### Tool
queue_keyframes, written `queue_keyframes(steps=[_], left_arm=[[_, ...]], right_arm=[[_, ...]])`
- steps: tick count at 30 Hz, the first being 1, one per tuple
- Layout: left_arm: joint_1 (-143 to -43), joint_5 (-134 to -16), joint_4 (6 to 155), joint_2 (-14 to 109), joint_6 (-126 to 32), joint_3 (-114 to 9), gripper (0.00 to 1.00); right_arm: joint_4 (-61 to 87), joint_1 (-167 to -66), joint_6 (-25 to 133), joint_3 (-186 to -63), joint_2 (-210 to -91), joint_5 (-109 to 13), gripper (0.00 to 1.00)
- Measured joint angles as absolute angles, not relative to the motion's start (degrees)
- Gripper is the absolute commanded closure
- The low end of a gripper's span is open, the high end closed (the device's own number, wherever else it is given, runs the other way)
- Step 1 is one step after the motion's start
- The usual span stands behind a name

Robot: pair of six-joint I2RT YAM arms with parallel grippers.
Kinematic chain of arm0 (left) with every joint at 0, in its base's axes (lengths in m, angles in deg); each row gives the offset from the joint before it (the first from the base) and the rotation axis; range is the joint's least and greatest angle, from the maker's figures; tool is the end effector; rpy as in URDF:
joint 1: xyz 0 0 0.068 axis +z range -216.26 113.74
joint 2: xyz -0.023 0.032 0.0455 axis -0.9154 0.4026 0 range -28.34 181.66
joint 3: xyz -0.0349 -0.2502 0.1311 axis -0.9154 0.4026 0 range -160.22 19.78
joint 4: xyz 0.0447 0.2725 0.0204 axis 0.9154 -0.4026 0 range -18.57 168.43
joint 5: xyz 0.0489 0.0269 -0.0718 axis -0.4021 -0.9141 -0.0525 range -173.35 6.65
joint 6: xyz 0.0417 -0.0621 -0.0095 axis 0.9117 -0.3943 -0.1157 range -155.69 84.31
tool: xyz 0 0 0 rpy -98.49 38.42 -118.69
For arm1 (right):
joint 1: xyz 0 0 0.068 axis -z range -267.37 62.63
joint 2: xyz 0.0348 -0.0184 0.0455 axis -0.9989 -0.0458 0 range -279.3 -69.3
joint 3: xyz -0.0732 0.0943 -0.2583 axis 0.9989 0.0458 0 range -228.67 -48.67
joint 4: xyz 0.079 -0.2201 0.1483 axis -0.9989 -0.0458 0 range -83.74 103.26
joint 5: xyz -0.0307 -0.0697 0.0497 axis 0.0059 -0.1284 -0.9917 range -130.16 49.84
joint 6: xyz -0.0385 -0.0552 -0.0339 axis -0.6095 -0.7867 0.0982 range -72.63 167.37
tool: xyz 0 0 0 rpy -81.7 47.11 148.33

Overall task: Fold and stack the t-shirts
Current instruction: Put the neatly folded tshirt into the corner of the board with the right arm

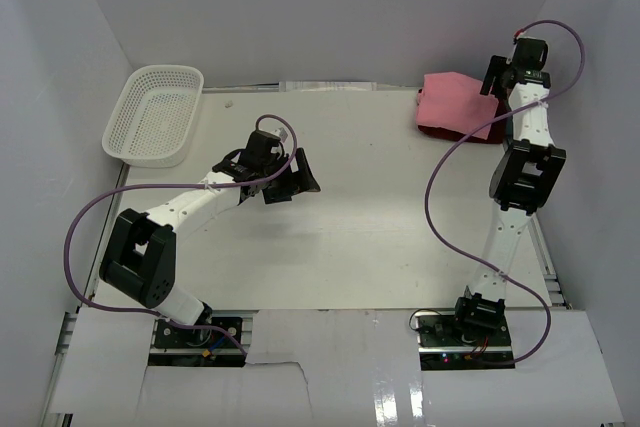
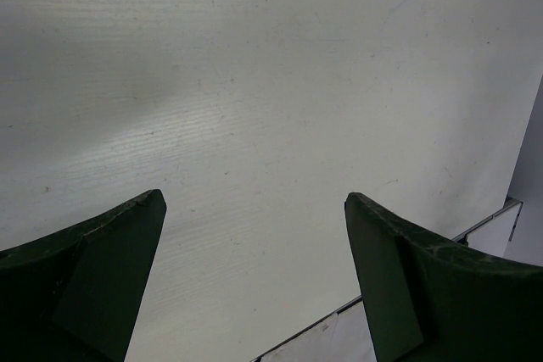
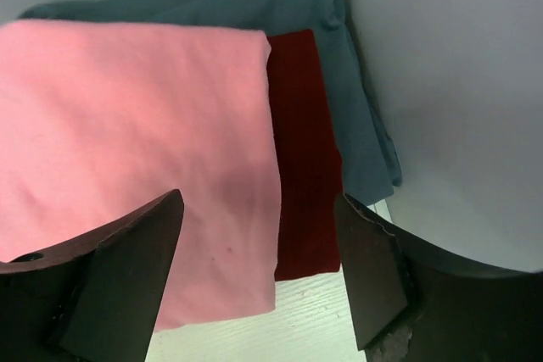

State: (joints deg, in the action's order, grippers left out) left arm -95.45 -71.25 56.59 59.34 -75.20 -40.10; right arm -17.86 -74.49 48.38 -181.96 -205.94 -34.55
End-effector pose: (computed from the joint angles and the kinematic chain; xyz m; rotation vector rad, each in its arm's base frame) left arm 0.3045 -0.1854 0.2168 -0.1313 2.5699 -0.7582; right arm 0.5820 -0.1394 0.2701 0.3191 2.1541 -0.2247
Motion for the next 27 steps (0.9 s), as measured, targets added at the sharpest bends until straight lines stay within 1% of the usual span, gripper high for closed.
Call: queue_keyframes(steps=[3, 10, 15, 19, 22, 25, 26, 27], left_arm=[[-95.4, -71.2, 56.6, 59.3, -75.2, -40.1, 0.02], [-95.4, -70.9, 56.6, 59.6, -75.2, -40.1, 0.02], [-95.4, -70.8, 56.6, 59.6, -75.2, -40.1, 0.02], [-95.4, -70.8, 56.6, 59.6, -75.2, -40.1, 0.02], [-95.4, -70.8, 56.6, 59.6, -75.1, -40.1, 0.02], [-95.4, -70.9, 56.4, 59.6, -75.1, -40.1, 0.02], [-95.4, -71.0, 56.3, 59.5, -75.0, -40.1, 0.02], [-95.4, -71.2, 56.1, 59.4, -74.9, -40.1, 0.02]], right_arm=[[-17.8, -74.8, 48.3, -181.9, -206.6, -34.5, 0.20], [-16.4, -76.0, 47.3, -181.6, -206.4, -34.1, 0.21], [-16.2, -78.2, 46.2, -179.3, -204.2, -35.0, 0.21], [-16.2, -80.9, 45.5, -178.3, -202.1, -36.3, 0.19], [-14.7, -82.8, 45.3, -174.7, -199.2, -36.7, 0.19], [-13.8, -84.5, 45.4, -172.5, -197.7, -37.9, 0.21], [-13.6, -84.8, 45.4, -172.5, -197.7, -38.2, 0.25], [-13.5, -84.8, 45.5, -172.5, -197.9, -38.5, 0.36]])
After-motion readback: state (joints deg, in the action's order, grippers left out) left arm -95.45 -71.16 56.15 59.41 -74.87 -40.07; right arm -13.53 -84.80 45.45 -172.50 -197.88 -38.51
